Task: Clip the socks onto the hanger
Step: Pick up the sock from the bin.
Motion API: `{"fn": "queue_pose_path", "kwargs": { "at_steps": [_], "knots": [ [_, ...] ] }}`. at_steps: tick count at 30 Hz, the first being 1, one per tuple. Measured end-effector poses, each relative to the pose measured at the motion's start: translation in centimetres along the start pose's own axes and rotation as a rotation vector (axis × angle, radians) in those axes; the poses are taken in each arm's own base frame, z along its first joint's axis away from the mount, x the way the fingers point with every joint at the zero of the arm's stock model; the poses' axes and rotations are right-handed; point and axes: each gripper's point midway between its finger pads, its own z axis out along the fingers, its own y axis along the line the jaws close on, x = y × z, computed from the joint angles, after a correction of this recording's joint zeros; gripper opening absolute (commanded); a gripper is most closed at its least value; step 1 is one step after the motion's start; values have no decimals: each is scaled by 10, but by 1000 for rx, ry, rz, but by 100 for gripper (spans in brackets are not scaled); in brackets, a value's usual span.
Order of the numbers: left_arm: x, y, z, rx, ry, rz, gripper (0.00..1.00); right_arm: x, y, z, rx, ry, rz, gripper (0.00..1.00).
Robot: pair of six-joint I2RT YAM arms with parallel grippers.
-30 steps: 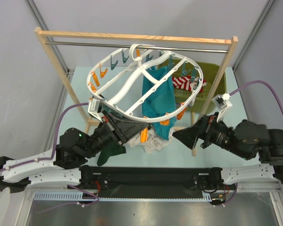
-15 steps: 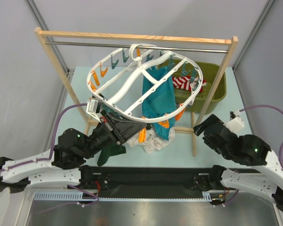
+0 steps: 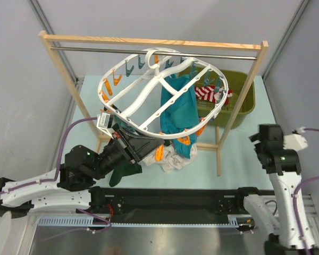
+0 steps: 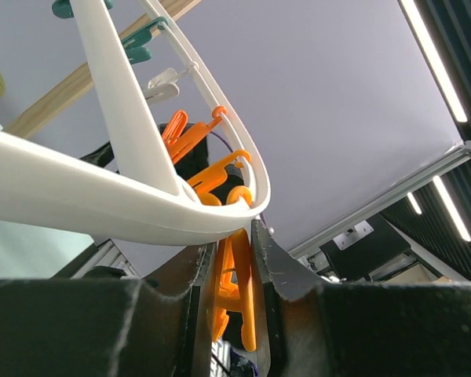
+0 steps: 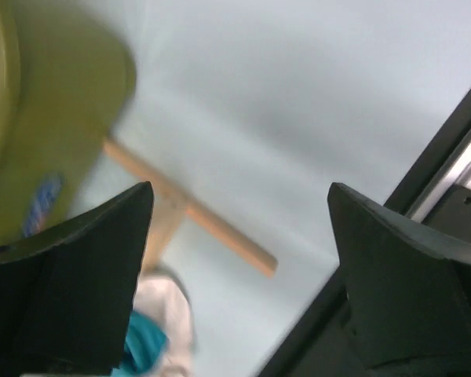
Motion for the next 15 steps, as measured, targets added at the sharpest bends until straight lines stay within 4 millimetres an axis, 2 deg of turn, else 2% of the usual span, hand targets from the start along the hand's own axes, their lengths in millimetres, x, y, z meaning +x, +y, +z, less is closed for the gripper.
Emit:
{"fn": "queue_pose_path", "kwargs": {
  "at_steps": [2, 4, 7, 9, 11, 15],
  "knots": [
    [1, 2, 0, -6, 2, 2, 0, -22, -15, 12, 63, -36, 98, 91],
    [1, 3, 0, -11, 3, 4, 0, -39, -28, 23, 121, -64, 172, 93],
    [2, 7, 0, -31, 7, 9, 0, -48, -18, 45, 132, -42, 177, 93],
    [2, 11, 0, -47, 4, 13, 0, -58, 4, 61, 109, -18, 163, 93],
    [1, 13, -1, -61, -1, 16, 0, -74, 38, 77, 67, 2, 133, 95],
    [-1, 15, -2, -69, -7, 18, 0, -118, 130, 93, -103, -53, 70, 93]
  ]
}}
